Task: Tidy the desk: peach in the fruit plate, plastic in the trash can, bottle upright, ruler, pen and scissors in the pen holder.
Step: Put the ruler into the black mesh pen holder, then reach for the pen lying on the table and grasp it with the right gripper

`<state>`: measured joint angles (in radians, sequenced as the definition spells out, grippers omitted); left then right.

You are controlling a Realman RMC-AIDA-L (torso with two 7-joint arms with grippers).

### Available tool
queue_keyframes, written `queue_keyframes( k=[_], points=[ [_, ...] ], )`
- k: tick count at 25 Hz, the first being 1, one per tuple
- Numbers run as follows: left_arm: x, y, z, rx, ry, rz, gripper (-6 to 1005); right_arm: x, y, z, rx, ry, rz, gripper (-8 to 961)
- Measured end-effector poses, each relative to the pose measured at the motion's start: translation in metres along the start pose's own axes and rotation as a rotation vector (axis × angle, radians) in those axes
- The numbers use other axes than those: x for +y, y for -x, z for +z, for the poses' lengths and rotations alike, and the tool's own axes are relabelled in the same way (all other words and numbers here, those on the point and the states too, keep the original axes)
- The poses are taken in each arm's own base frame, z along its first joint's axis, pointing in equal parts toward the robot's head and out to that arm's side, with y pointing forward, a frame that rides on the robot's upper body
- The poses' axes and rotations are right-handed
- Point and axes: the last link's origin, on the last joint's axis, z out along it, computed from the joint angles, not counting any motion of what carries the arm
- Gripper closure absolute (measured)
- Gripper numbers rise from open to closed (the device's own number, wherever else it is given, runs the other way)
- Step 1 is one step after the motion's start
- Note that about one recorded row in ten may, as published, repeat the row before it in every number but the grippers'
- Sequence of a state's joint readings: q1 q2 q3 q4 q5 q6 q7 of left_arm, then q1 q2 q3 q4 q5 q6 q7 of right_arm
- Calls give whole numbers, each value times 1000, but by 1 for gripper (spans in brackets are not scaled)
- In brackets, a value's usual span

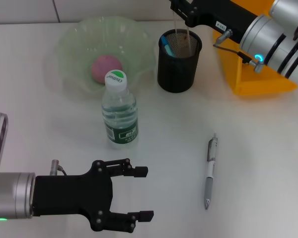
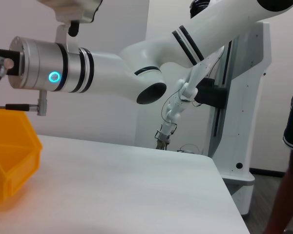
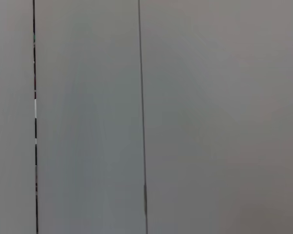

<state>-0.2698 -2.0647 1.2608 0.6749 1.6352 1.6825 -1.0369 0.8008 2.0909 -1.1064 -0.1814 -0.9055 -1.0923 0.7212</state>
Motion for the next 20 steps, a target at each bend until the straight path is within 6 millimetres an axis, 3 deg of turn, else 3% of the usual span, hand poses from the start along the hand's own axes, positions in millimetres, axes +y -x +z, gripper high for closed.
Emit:
queue_keyframes(
  k=[5,9,15,17,20],
  points=[
    [0,0,0,-1,-1,0,188,-3,-4,-8,-5,-21,15,542],
    [0,0,0,-2,-3,-1,188,-1,0,-21,-66,-3,37,386],
    [0,1,-1,3,-7,-3,188,-19,39,-66,-211,30,182,210],
    [0,1,-3,6,-15,-9,188,-26,61,-90,-162,44,257,170],
    [1,1,-4,9,-20,-12,188,-26,72,-99,-64,54,295,132]
  ],
)
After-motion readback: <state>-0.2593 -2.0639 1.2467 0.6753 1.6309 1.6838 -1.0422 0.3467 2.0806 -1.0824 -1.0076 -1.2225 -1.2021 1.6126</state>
